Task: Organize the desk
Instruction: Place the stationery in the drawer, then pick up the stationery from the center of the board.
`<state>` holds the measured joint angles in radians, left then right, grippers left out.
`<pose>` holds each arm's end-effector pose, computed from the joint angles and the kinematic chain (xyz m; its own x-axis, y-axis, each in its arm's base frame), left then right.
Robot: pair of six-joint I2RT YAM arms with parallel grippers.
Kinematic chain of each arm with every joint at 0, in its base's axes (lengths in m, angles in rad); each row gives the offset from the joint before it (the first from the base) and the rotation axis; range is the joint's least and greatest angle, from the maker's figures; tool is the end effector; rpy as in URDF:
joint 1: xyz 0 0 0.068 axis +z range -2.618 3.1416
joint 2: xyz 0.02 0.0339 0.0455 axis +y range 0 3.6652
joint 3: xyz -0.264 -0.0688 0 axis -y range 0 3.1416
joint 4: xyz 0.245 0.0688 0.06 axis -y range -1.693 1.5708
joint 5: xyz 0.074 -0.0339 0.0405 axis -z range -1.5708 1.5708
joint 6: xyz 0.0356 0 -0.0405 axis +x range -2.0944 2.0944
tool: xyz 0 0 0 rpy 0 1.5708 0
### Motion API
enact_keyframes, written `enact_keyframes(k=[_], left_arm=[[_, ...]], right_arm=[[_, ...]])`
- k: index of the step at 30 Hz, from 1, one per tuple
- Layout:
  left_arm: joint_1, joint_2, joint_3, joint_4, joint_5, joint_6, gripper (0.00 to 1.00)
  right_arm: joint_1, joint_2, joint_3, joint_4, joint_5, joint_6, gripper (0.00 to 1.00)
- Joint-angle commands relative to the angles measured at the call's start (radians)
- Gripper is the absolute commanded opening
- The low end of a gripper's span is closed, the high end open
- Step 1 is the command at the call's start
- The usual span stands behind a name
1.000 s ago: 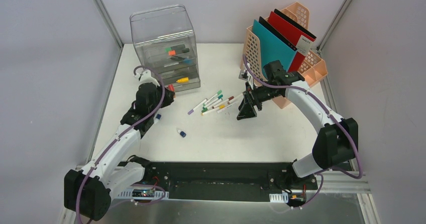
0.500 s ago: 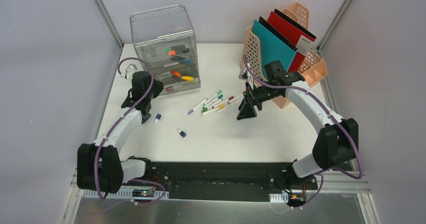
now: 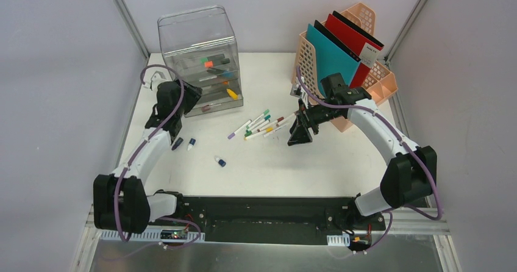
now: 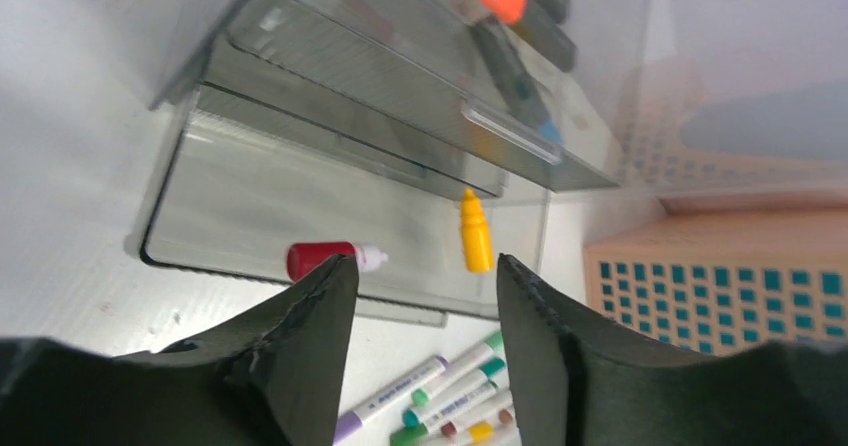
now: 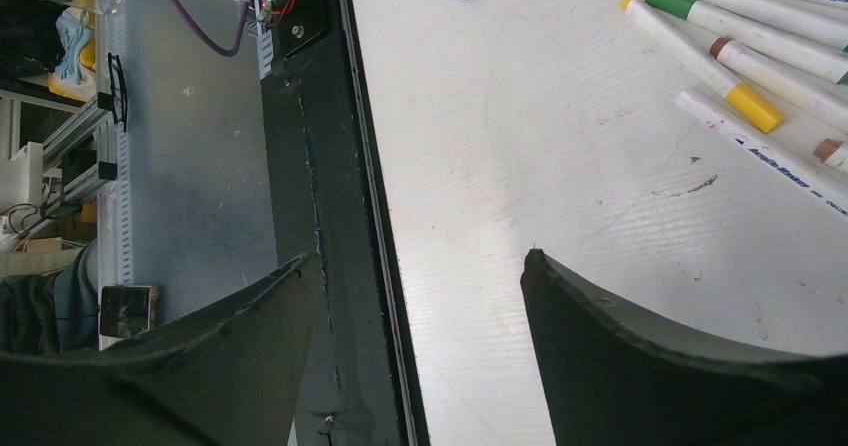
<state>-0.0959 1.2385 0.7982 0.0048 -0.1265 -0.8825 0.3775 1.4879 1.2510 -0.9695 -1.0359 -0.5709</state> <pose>0.2793 -0.0224 0.2668 -0.2522 -0.7454 -0.6170 -0.3363 0.6654 -0.6664 0.2520 0.1329 0.2913 -0.4753 -0.4848 -0.7342 -0.8673 0.1175 0.4838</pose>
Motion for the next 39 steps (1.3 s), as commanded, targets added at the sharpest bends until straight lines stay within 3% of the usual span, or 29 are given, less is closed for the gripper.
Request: enact_keyframes(k=[1,7,12,15,19,23,26,27,33,39], left_arm=[[0.01,-0.123,-0.055,0.046,0.15,0.093,0.57],[0.01,-0.254,-0.155,0.055,0.419,0.172,0.7],[0.01,-0.309,-0.221,0.047,0.639,0.185,0.73],[0.002,-0.323,-0.232,-0.046,0.698,0.178,0.74],[-0.052,-0.386,-0.285,-0.17,0.6,0.148,0.75],[-0.219,-0.492,-0.316,-0.3,0.334,0.064,0.8],[-0.337,-0.539,-0.316,-0.401,0.147,-0.059,0.87],[-0.367,-0.533,-0.306,-0.439,0.101,-0.105,0.95],[-0.478,-0.314,-0.148,-0.766,-0.078,-0.343,0.99],[-0.513,-0.125,-0.104,-0.795,-0.07,-0.441,0.99]], right_arm=[[0.005,-0.04,0.033,0.008,-0.014,-0.024,0.77],[0.004,-0.037,0.033,0.008,-0.012,-0.027,0.77],[0.005,-0.037,0.031,0.011,-0.014,-0.027,0.77],[0.005,-0.035,0.031,0.01,-0.012,-0.027,0.76],[0.005,-0.031,0.031,0.011,-0.01,-0.027,0.76],[0.005,-0.026,0.031,0.011,-0.004,-0.027,0.77],[0.004,-0.021,0.031,0.012,-0.003,-0.027,0.76],[0.005,-0.019,0.031,0.012,-0.003,-0.027,0.77],[0.005,-0.011,0.031,0.011,-0.003,-0.027,0.77],[0.005,-0.014,0.031,0.012,0.002,-0.028,0.77]])
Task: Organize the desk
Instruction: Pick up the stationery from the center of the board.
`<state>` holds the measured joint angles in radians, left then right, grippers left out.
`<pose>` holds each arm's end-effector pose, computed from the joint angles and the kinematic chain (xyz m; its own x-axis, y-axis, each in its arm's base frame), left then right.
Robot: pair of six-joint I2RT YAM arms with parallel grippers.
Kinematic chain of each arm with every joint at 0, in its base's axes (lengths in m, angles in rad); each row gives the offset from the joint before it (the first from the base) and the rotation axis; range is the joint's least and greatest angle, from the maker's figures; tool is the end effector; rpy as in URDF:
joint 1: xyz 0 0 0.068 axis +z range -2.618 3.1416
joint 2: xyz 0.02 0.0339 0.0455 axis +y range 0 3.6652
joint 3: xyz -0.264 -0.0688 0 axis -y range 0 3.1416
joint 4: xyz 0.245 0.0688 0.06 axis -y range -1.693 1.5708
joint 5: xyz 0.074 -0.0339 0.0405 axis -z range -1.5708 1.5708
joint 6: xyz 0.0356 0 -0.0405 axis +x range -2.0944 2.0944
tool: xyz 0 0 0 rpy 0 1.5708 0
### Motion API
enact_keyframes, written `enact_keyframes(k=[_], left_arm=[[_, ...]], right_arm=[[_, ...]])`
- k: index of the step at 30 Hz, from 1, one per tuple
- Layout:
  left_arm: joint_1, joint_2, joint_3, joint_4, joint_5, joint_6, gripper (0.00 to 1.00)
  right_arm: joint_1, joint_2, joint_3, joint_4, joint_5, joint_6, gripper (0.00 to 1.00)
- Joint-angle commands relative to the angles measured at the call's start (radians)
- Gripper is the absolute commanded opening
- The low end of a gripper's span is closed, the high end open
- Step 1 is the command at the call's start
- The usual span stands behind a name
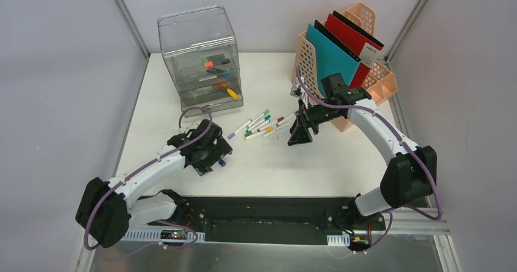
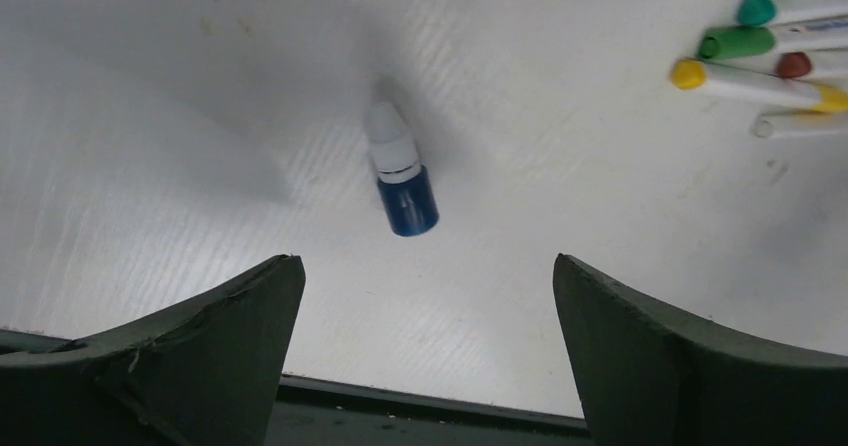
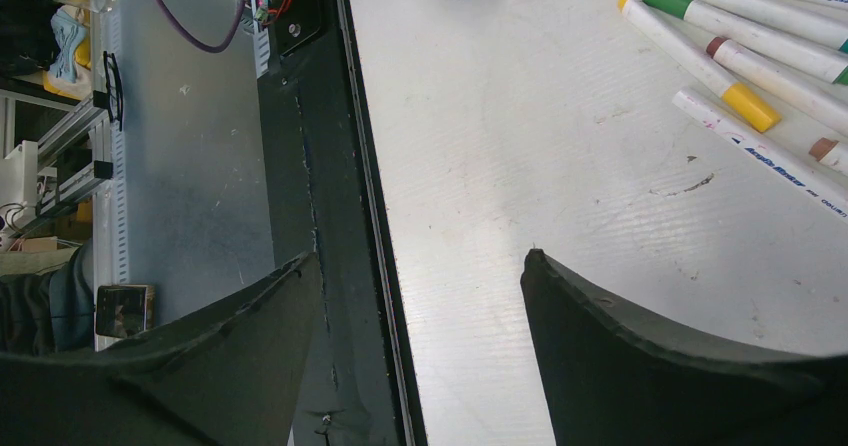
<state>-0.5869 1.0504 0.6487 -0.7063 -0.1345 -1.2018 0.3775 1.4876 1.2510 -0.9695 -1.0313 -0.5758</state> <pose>0.1579 -0.0993 0.2042 -0.7341 -0.6218 -0.2729 -0.5150 0.7717 -0.3731 0.2520 0.1328 0.2913 -0.4704 -0.4874 -0.7356 -0.8703 0.1184 0.4781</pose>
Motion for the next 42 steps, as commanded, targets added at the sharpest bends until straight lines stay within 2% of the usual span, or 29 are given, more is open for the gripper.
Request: enact_keyframes(k=[1,8,13,16,19,24,27,32,34,39,40,42], left_arm=[[-0.026,0.079,0.049,-0.084,-0.069,-0.133,0.99],[-0.039,0.162,0.057,-0.044,-0.099,-0.176,0.88],[-0.039,0.225,0.07,0.002,-0.107,-0.153,0.69],[-0.039,0.252,0.079,0.012,-0.108,-0.151,0.62],[-0.039,0.276,0.085,0.015,-0.105,-0.148,0.6],[-0.039,0.309,0.089,0.016,-0.105,-0.131,0.42],[-0.039,0.33,0.094,0.015,-0.104,-0.117,0.38],[-0.039,0.354,0.107,0.008,-0.111,-0.09,0.22],[-0.04,0.349,0.108,0.005,-0.115,-0.08,0.15],[-0.042,0.265,0.11,0.013,-0.14,-0.006,0.16],[-0.042,0.235,0.11,0.022,-0.145,0.013,0.1],[-0.042,0.168,0.095,0.068,-0.144,0.074,0.08]], right_arm=[[0.005,-0.015,0.031,0.011,-0.003,-0.024,0.77],[0.005,-0.014,0.032,0.008,-0.006,-0.025,0.76],[0.005,-0.022,0.031,0.008,-0.006,-0.025,0.76],[0.004,-0.026,0.031,0.008,-0.005,-0.026,0.77],[0.005,-0.03,0.031,0.008,-0.003,-0.027,0.76],[0.005,-0.033,0.03,0.009,-0.003,-0.028,0.77],[0.005,-0.036,0.031,0.008,-0.004,-0.028,0.77],[0.005,-0.038,0.031,0.008,-0.001,-0.029,0.76],[0.004,-0.039,0.031,0.008,-0.001,-0.028,0.77],[0.005,-0.042,0.031,0.009,0.0,-0.03,0.77],[0.004,-0.042,0.031,0.008,0.0,-0.03,0.76],[0.005,-0.041,0.03,0.009,-0.001,-0.03,0.77]])
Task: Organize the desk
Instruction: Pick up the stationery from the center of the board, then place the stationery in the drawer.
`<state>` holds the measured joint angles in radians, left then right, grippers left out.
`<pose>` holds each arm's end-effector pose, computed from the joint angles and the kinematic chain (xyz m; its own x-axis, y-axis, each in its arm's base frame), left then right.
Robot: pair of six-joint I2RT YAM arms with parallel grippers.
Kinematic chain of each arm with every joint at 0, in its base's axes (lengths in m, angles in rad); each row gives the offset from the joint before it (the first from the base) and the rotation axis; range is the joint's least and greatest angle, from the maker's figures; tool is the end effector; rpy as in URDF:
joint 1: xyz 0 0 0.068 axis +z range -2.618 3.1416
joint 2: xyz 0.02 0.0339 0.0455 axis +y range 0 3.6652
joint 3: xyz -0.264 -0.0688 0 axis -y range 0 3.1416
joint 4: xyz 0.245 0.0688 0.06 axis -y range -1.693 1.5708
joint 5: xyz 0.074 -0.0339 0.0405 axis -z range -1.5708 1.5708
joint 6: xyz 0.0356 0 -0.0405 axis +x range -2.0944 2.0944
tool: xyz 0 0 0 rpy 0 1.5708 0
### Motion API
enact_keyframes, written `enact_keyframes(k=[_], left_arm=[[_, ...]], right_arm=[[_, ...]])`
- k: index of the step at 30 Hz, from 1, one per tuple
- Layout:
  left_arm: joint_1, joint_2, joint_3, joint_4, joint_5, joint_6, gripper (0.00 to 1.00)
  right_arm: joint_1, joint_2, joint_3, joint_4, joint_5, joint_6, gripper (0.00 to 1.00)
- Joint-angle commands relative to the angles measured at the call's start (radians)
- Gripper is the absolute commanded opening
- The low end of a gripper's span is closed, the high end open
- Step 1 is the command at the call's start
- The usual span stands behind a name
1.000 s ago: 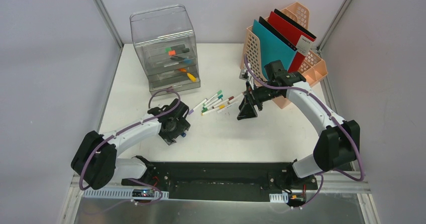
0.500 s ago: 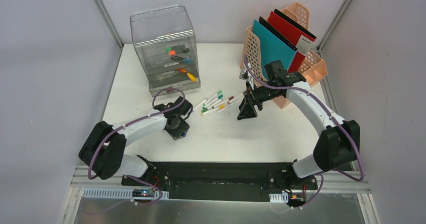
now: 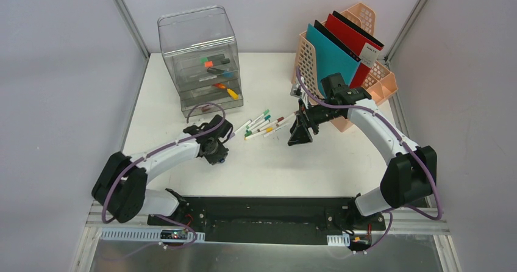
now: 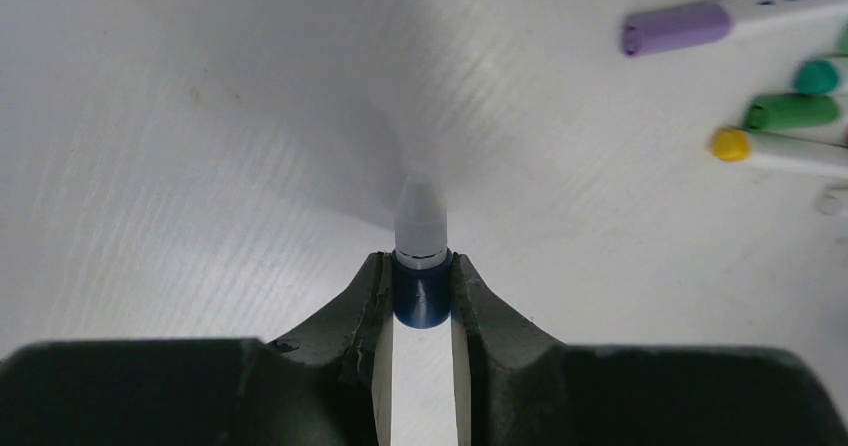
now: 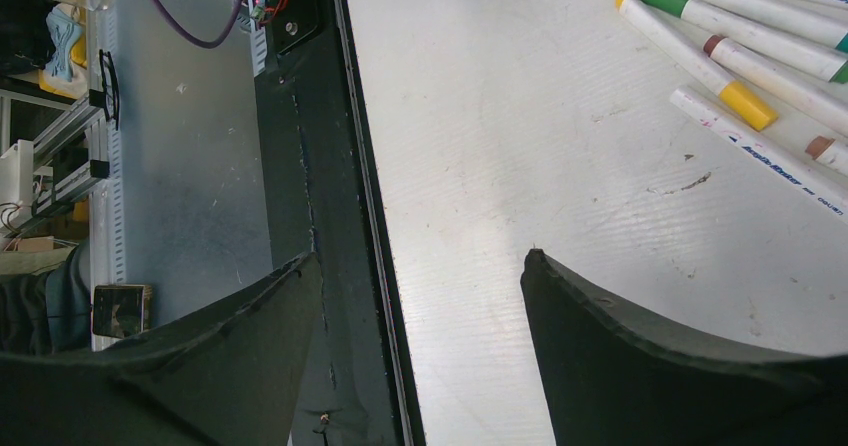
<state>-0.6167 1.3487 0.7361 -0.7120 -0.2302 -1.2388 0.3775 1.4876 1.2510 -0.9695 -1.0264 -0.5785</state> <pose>0.1868 -0.1225 0.1738 -0.7473 -0.5985 -0.2886 -0.5792 0.7996 -0.1583 0.2521 0.1327 0.2911 -0.4677 -0.4901 -0.7356 -0.8722 0.1207 0.4741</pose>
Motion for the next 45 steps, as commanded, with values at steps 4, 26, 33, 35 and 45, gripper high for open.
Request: enact_keyframes(k=[4,26,33,35,45], left_arm=[[-0.01,-0.287,-0.057,0.24,-0.011,0.286,0.09],[0.393,-0.235,-0.021,0.807,0.25,0.36,0.08],[0.48,-0.054,0.063,0.776,0.235,0.186,0.06],[0.491,-0.008,0.1,0.744,0.206,0.167,0.1],[0.515,0.018,0.183,0.638,0.21,0.134,0.63]], right_arm=[[0.005,-0.043,0.03,0.008,-0.005,-0.027,0.77],[0.006,-0.048,0.029,0.008,-0.004,-0.03,0.76],[0.008,-0.052,0.028,0.008,0.0,-0.034,0.77],[0.008,-0.052,0.027,0.008,0.0,-0.034,0.76],[0.01,-0.051,0.028,0.009,0.003,-0.035,0.77]])
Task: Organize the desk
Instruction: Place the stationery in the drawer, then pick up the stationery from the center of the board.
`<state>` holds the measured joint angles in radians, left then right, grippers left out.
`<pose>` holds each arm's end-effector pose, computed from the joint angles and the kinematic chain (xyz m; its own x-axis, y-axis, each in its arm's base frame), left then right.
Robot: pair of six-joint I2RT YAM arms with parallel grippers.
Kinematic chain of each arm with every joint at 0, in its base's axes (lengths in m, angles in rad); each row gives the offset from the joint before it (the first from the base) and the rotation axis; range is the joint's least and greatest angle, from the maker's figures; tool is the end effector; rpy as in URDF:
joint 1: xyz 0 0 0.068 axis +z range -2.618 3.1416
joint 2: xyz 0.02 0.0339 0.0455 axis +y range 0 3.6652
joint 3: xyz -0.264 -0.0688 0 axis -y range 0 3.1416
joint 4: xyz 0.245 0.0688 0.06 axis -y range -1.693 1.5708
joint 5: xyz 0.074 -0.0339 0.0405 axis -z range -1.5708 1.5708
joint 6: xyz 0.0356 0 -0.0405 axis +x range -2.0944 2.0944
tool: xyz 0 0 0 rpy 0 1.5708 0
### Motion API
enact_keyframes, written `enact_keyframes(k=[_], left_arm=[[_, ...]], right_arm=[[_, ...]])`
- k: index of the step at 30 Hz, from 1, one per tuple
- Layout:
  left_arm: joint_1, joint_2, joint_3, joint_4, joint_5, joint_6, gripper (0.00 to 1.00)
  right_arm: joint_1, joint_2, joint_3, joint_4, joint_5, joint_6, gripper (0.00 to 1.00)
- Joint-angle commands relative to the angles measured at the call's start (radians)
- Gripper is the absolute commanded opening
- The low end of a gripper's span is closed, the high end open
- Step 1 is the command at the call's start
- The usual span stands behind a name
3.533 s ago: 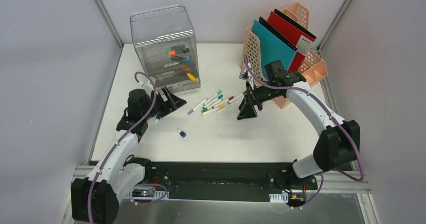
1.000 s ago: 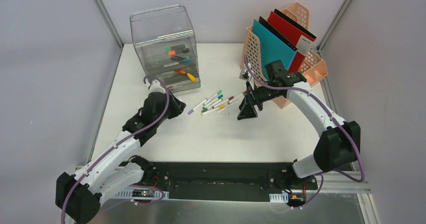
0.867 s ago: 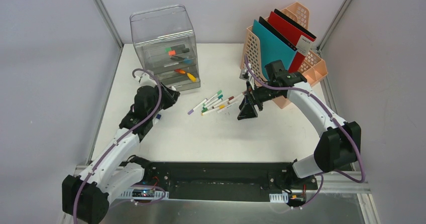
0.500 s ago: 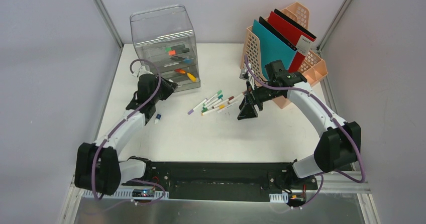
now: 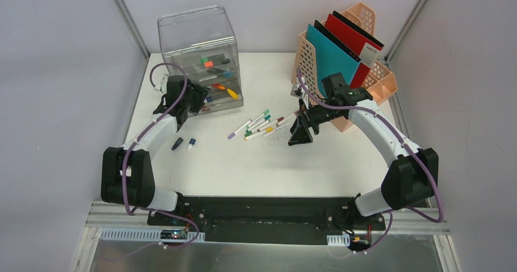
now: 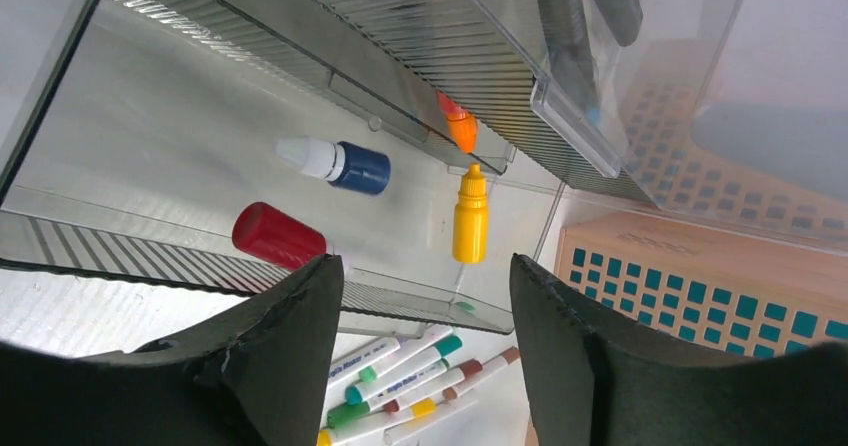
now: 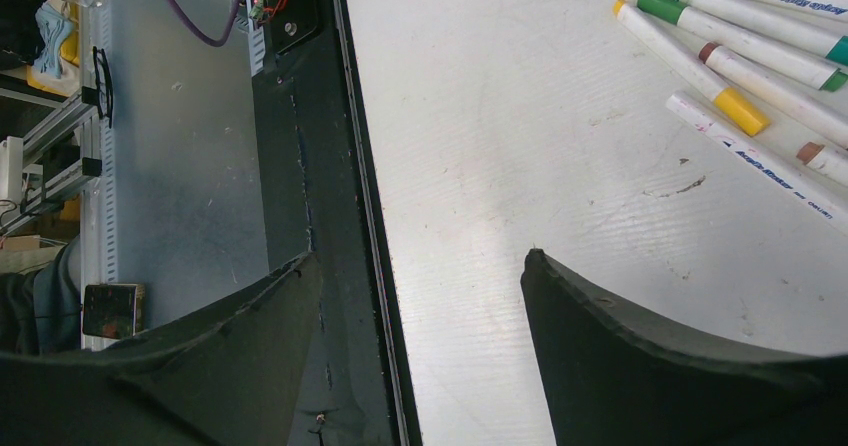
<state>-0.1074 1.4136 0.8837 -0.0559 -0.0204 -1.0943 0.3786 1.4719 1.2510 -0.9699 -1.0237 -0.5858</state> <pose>0.3100 -0.0327 0.2416 -0.3323 -0.8577 -0.3922 -0.4470 0.5094 -0.7353 0.2493 0.1319 0.2952 -0.4500 -0.4885 -0.7476 -0.8826 0.1154 0.4558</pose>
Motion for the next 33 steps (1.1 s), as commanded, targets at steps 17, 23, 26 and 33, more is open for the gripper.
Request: enact_keyframes(k=[17,23,26,33], left_arm=[[0.006,-0.545,-0.308,-0.14,0.372,0.565,0.71],[0.006,-0.579,-0.362,-0.238,0.126,0.502,0.69],[0.006,-0.541,-0.389,-0.235,0.03,0.47,0.7],[0.006,-0.436,-0.369,-0.231,-0.057,0.481,0.71]], right_arm=[[0.01,-0.027,0.03,0.006,0.015,-0.034,0.77],[0.011,-0.022,0.031,0.004,0.016,-0.035,0.77],[0.01,-0.026,0.031,0.002,0.015,-0.037,0.77],[0.011,-0.028,0.031,-0.001,0.013,-0.042,0.77]])
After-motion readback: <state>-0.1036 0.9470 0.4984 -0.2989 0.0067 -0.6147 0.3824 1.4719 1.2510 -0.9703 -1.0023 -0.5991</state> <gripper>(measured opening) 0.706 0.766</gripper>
